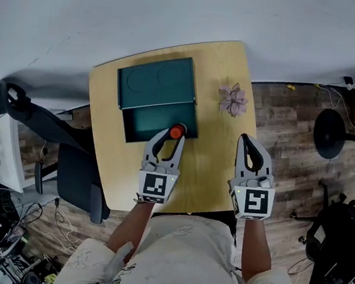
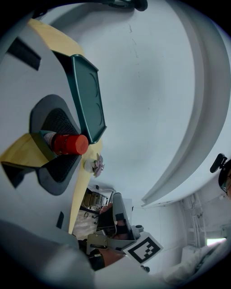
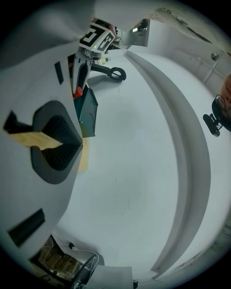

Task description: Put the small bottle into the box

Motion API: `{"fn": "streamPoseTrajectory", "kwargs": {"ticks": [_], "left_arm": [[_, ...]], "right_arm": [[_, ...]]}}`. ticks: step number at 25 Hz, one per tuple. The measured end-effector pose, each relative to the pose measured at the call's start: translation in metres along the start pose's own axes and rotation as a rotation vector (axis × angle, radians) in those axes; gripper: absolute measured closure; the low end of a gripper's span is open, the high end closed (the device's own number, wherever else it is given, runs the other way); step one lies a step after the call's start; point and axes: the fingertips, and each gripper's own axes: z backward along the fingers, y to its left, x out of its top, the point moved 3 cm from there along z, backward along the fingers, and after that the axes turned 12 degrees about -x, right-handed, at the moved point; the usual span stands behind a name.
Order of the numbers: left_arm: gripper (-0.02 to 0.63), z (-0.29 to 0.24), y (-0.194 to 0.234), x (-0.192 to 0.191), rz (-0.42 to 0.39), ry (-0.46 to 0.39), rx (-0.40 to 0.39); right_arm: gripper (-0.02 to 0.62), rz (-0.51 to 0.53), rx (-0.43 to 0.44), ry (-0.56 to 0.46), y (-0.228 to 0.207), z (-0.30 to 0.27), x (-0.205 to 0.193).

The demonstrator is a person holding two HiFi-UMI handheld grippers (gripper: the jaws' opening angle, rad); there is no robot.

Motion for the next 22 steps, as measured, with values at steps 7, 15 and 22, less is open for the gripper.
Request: {"fn": "streamPoseTrajectory", "kwargs": {"ticks": [7, 15, 22], "left_arm": [[0.456, -0.001, -0.001, 0.0, -0.009, -0.01, 0.01], [0.391, 0.002, -0.002, 0.003, -0.009, -0.029, 0.0], [0.39, 0.017, -0.002, 0.003, -0.005, -0.038, 0.007]], "right_arm": [[0.58, 0.002, -0.003, -0.002, 0.0, 0.002, 0.001], [0.58, 0.001, -0.017, -0.001, 0.001, 0.006, 0.004], [0.58, 0.023, -0.012, -0.018, 0.012, 0.014, 0.011]]}}
